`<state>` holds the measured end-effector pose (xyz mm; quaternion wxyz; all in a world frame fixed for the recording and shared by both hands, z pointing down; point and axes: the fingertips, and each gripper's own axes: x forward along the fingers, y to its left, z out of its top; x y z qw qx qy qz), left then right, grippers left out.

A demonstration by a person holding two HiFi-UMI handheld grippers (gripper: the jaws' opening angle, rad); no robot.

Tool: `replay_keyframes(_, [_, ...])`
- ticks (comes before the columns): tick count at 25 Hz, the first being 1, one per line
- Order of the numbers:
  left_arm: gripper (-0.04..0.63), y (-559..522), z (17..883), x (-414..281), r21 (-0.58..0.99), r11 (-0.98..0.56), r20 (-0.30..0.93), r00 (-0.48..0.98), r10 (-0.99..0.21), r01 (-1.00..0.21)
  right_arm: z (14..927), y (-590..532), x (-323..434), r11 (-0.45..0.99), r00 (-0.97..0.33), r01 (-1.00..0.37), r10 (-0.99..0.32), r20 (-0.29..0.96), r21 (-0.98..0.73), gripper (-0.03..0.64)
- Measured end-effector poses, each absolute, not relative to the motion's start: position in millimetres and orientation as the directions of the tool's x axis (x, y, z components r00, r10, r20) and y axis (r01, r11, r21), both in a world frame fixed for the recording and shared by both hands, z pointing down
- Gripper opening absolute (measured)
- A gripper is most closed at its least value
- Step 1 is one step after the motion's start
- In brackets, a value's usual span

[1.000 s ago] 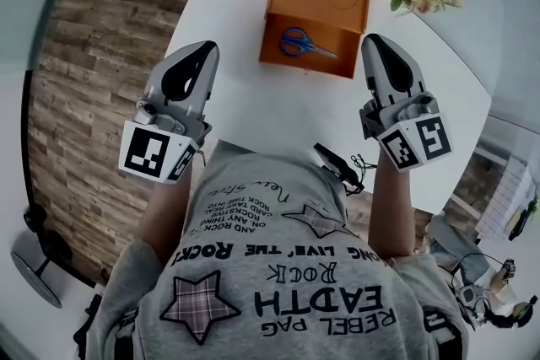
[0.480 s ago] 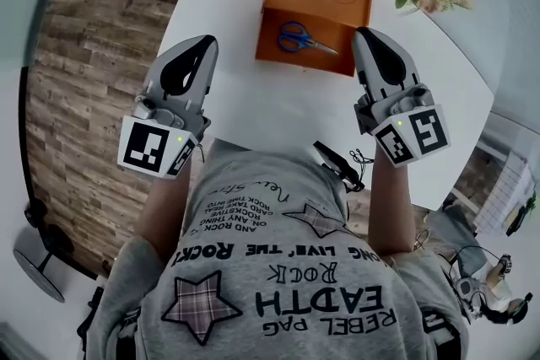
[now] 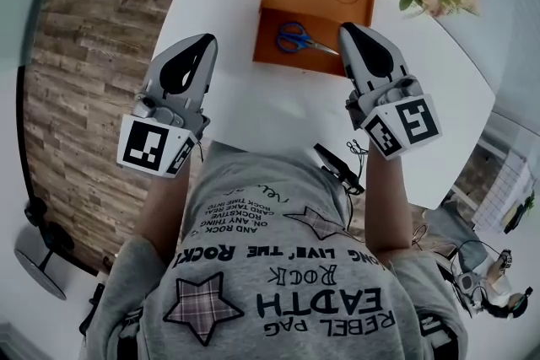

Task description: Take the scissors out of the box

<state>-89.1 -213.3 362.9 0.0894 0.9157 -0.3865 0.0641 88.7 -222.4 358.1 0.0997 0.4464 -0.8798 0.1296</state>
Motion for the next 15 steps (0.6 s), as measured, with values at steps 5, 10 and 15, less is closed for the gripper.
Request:
replay_keyframes(5, [0.009,-215.2,374.3,-88.7,0.131,-0.681,0.206,0.692,-0.692,-0.720,375.9,-230.9,80.4,0.577,-0.585,-0.806,-0.739,0.334,-0.134,0.015])
replay_keyframes(10, [0.009,-220.8,380.3,-84.4,0.132,-0.686,0.209,0.696,-0.687,-0.716,403.1,-239.2,78.3,0.577,-0.575,-0.807,-0.724,0.381,-0.123,0.015])
replay_keyframes(15, [0.009,-222.4,382.0,-81.9,0.136,-0.687,0.214,0.698,-0.683,-0.714,427.8,-239.1,73.8,0.600,-0.572,-0.795,-0.688,0.446,-0.094,0.015])
